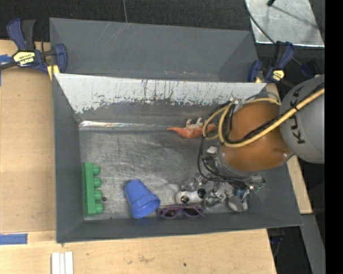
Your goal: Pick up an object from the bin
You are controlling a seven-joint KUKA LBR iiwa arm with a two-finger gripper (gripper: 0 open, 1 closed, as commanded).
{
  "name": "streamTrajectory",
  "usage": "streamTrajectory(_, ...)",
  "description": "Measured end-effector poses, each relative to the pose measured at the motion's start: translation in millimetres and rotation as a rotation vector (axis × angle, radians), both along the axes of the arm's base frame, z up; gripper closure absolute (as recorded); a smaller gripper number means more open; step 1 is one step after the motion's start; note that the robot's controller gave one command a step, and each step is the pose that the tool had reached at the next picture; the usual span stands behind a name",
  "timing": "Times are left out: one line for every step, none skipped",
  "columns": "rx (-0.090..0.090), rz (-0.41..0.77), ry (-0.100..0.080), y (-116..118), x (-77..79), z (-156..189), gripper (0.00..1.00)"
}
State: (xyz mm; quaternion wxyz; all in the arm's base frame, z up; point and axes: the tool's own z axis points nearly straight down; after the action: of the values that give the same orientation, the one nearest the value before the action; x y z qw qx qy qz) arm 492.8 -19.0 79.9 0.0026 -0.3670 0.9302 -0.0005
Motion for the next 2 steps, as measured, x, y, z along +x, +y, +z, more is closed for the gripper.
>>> streamTrajectory(0.000,0.001,0.000,0.1,0.0,0.0,1.00)
streamTrajectory(0.000,0.002,0.000,0.1,0.0,0.0,1.00)
